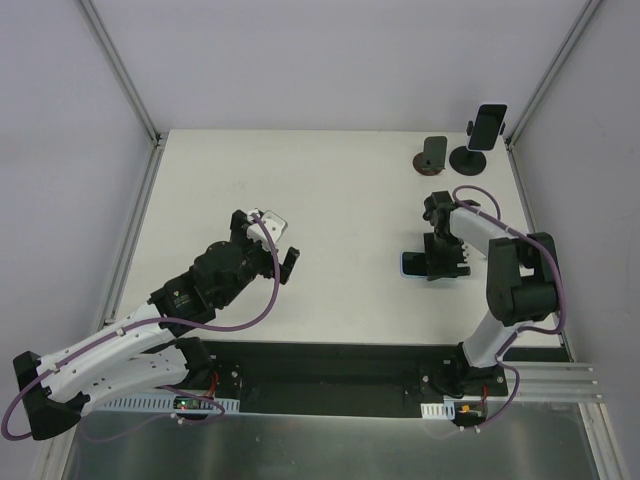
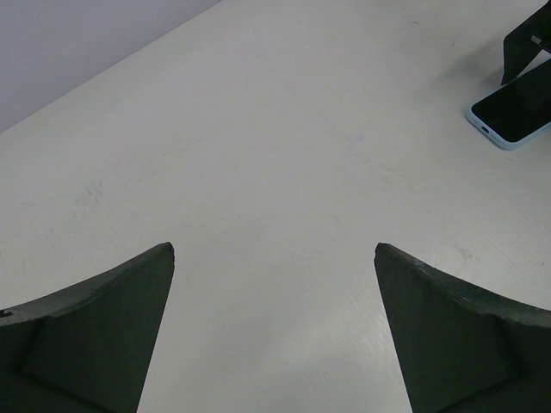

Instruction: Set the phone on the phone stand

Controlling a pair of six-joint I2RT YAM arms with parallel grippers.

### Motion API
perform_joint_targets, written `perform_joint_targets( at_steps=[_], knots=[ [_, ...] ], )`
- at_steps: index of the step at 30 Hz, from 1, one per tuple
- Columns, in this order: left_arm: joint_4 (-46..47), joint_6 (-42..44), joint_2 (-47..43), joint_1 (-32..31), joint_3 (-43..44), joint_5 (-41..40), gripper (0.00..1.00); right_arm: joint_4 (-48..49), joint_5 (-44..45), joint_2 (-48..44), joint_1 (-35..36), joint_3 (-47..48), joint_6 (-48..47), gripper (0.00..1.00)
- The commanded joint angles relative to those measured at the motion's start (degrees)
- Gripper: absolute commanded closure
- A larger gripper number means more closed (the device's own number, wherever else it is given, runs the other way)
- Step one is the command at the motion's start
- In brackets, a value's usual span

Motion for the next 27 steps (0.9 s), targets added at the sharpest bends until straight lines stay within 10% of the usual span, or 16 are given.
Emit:
perform_joint_targets(
  at_steps=[1,11,18,22,27],
  knots=[
    [0.94,0.12,-0.22,-0.69,0.8,-0.15,0.01,1.9,2.64,-0.43,0.57,-2.33,3.4,0.4],
    [0.94,0.2,-0.31,-0.69,0.8,-0.24,0.01,8.06,6.15,-9.82,1.98,-9.01,0.16,0.97],
    [0.94,0.2,-0.14,-0.69,0.89,-0.32,0.01,11.48,13.71,-21.16,3.56,-11.38,-14.6,0.99],
    [0.94,0.12,-0.13,-0.69,0.89,-0.32,0.01,16.81,18.36,-28.02,4.35,-10.16,-31.98,0.99],
    [0.94,0.12,0.21,-0.69,0.97,-0.23,0.01,36.24,15.49,-32.16,5.76,-4.8,-75.56,0.99]
  ],
)
